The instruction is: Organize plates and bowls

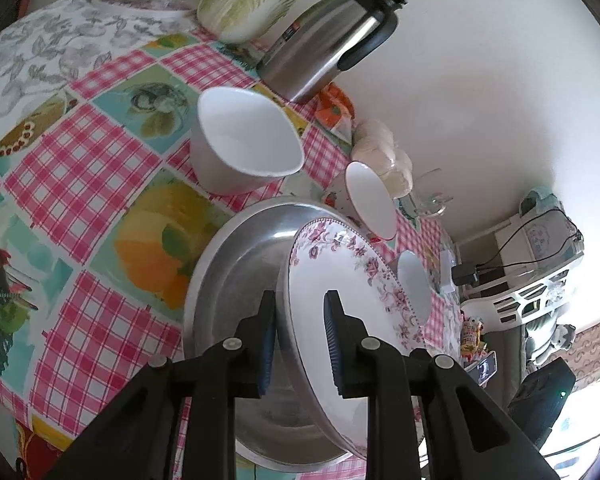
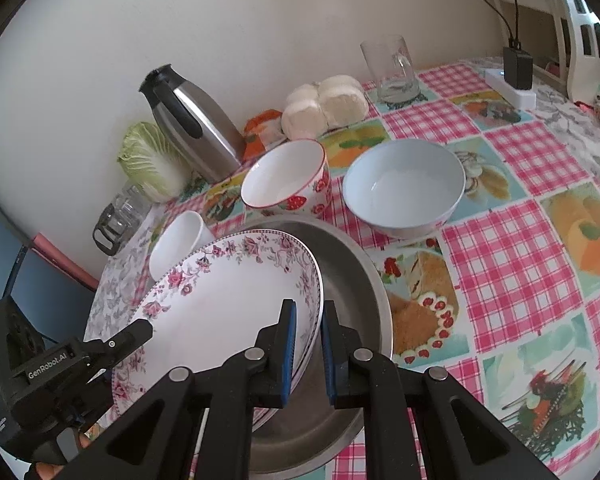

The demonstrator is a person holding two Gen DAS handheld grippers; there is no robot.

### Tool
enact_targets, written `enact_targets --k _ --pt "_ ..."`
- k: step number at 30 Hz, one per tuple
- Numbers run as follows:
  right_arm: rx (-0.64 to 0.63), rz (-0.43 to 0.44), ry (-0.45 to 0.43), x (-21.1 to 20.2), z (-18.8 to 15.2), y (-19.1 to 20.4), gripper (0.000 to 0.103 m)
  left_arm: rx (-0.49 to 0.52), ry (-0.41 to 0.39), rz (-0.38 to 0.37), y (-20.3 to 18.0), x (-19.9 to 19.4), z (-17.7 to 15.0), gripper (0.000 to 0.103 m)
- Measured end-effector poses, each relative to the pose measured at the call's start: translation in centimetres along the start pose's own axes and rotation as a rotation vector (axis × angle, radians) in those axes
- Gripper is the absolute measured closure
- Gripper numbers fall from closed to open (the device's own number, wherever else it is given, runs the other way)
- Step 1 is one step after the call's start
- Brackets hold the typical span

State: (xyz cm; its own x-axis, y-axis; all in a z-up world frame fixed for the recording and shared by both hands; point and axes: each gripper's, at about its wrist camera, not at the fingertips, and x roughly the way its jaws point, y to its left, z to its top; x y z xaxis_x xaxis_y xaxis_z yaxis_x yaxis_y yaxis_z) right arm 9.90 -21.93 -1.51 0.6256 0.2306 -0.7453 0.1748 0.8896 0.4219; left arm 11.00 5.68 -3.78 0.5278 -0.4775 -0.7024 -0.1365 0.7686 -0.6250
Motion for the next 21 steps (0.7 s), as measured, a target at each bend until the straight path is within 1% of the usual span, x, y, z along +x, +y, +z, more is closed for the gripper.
enact_targets --k 8,21 --pt "-0.003 -0.021 0.036 1.4 -0.2 -0.2 0.090 -0.040 0.038 0.038 1.3 1.8 -0.2 0.080" --pt "0.012 -0.029 0.063 2.8 -0.5 -0.8 0.090 -0.049 0.062 0.071 1.6 3.3 -0.3 0.080"
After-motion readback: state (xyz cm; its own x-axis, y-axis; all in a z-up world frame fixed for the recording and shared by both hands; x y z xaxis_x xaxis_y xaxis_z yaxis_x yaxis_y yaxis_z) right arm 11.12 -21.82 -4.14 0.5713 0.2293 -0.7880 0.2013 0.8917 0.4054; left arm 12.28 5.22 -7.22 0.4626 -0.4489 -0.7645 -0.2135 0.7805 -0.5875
